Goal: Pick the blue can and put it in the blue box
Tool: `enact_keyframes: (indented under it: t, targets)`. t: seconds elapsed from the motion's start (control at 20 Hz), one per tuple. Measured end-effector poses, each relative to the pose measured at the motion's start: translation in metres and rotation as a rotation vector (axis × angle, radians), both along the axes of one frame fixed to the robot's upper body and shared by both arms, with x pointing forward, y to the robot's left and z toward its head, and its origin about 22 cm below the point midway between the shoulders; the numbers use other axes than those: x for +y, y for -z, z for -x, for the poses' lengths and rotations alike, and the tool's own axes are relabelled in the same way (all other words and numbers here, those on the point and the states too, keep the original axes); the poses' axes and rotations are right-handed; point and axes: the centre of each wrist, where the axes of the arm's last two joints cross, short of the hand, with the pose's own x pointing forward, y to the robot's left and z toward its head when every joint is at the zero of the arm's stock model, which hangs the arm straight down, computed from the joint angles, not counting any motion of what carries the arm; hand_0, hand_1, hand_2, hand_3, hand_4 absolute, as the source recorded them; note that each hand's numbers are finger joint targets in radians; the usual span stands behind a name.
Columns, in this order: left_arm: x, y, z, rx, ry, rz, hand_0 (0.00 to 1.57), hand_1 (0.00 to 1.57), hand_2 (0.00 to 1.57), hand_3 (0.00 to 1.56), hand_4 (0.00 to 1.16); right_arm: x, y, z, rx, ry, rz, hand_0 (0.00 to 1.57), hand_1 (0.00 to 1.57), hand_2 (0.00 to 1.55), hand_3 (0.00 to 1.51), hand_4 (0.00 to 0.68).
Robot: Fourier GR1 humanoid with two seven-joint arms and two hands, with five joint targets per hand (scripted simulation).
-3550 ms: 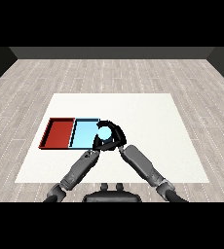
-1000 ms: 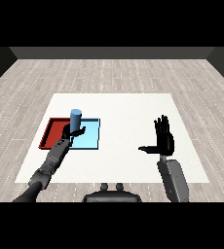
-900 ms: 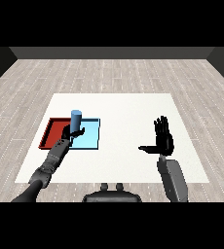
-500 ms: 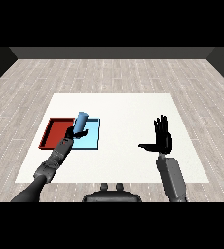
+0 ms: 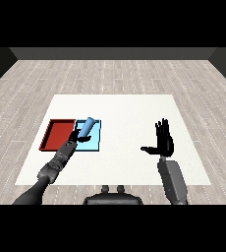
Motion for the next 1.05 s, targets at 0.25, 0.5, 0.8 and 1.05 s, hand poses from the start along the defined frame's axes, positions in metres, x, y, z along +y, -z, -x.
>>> enact_keyframes:
  t: [0.25, 0.5, 0.8, 1.05]
  targets:
    - [-0.007, 0.003, 0.001, -0.015, -0.033, -0.023, 0.00, 0.00, 0.00, 0.00, 0.00, 0.004, 0.000, 0.002, -0.016, -0.015, -0.019, 0.00, 0.00, 0.00, 0.00, 0.000]
    - [-0.009, 0.005, 0.004, -0.203, -0.150, -0.012, 0.00, 0.00, 0.00, 0.00, 0.00, -0.003, -0.001, 0.007, -0.024, -0.030, -0.033, 0.00, 0.00, 0.00, 0.00, 0.000]
    - [-0.010, -0.019, -0.009, -0.584, -0.090, 0.073, 0.00, 0.00, 0.00, 0.00, 0.00, 0.001, -0.008, 0.004, -0.030, -0.040, -0.042, 0.00, 0.00, 0.00, 0.00, 0.000]
    - [-0.025, -0.022, 0.002, -0.830, 0.073, 0.217, 0.00, 0.00, 0.00, 0.00, 0.00, -0.002, -0.005, 0.006, -0.007, -0.037, -0.003, 0.00, 0.00, 0.00, 0.00, 0.000]
